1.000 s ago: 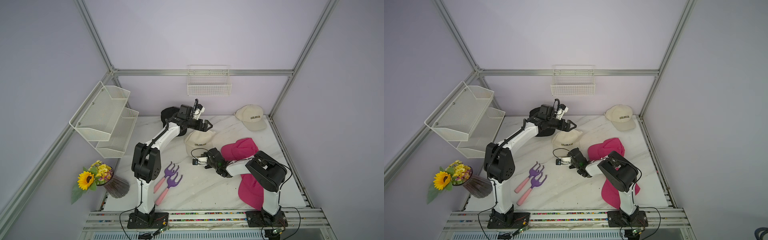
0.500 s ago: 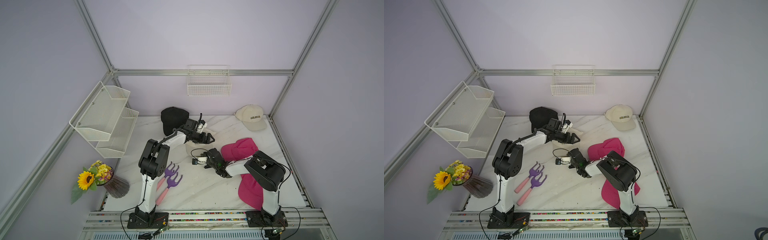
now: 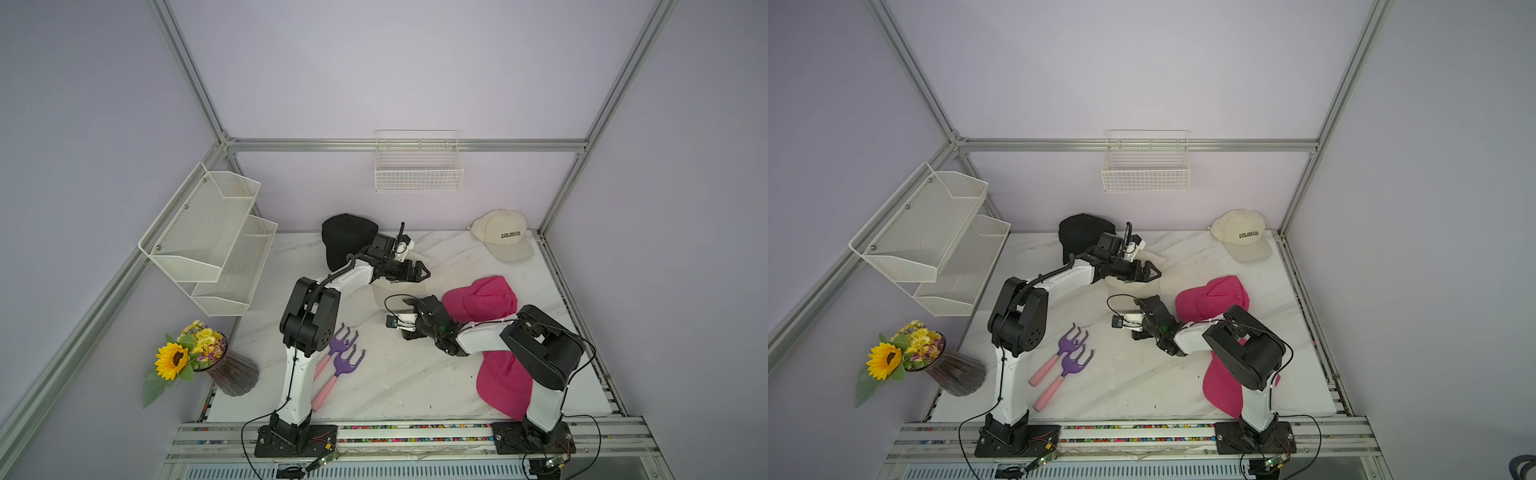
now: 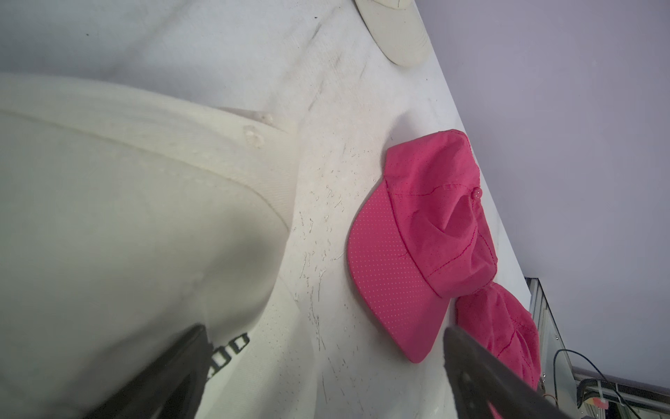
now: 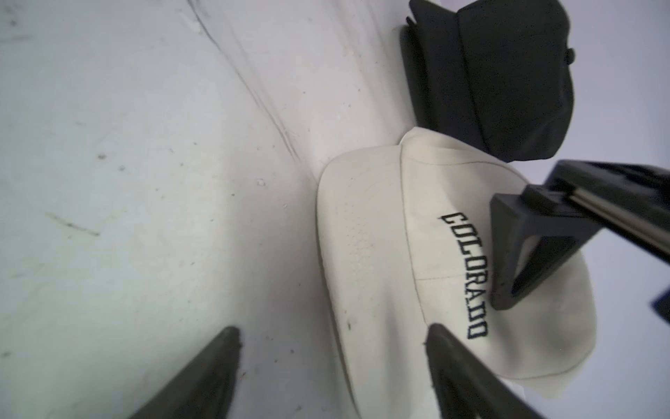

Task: Stack the baseball caps by color
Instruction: Place the baseball cap on the baseball cap, then pick up the baseball cap at the corner of the board.

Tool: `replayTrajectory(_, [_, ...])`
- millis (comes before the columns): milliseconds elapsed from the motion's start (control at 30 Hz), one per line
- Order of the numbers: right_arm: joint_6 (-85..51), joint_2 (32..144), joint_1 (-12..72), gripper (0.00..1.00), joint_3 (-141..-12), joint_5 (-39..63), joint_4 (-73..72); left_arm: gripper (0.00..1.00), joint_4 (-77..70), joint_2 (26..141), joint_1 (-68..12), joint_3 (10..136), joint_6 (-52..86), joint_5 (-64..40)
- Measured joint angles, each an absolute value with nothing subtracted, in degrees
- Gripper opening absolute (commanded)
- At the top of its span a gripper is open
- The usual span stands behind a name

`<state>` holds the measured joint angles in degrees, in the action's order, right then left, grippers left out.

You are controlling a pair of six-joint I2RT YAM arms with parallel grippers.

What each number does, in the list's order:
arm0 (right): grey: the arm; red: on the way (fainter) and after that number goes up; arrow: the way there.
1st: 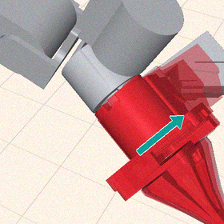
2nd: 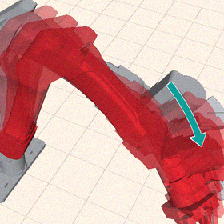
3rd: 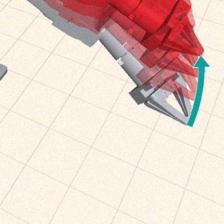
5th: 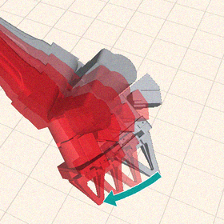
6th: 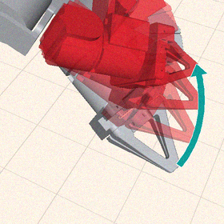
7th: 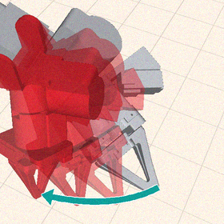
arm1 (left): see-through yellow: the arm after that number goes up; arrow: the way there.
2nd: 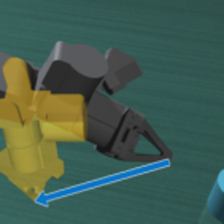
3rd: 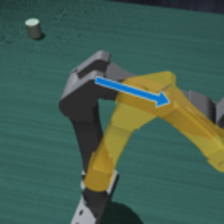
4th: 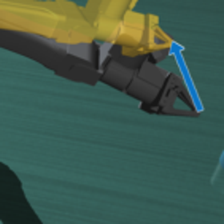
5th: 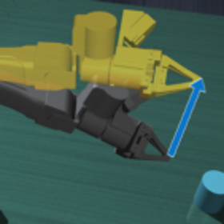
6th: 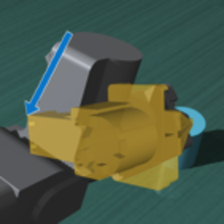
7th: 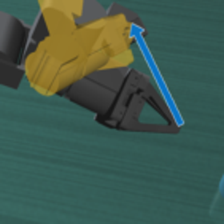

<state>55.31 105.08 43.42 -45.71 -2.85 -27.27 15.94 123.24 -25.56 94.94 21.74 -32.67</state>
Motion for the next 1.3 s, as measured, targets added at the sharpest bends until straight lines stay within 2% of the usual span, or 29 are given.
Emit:
replayTrajectory(300, [52.2,93.8,41.6,0.97,-40.1,3.0,-17.1,1.00,16.4,123.2,-25.6,95.0,21.5,-32.6])
replayTrajectory(433, [49.1,83.0,35.0,0.97,-39.6,9.2,-11.9,1.00,18.0,121.7,-25.6,95.0,22.0,-32.2])
replayTrajectory(600, [43.2,71.9,27.0,0.97,-39.9,13.3,-12.3,1.00,18.2,115.4,-25.6,93.5,22.7,-29.1])
replayTrajectory(767, [29.5,72.4,20.0,0.97,-41.1,11.4,-19.4,1.00,14.1,104.8,-25.6,87.0,24.0,-23.9])
replayTrajectory(1033, [4.7,76.0,10.2,0.97,-40.0,2.3,-40.0,1.00,7.3,92.3,-25.5,73.7,24.4,-7.7])
replayTrajectory(1167, [0.1,76.0,9.3,0.97,-36.1,-1.2,-53.3,1.00,4.5,89.1,-25.0,66.5,24.0,0.4])
replayTrajectory(1300, [-1.3,77.1,7.8,0.97,-36.1,-1.8,-56.6,1.00,3.3,86.7,-23.9,61.6,22.3,6.3])
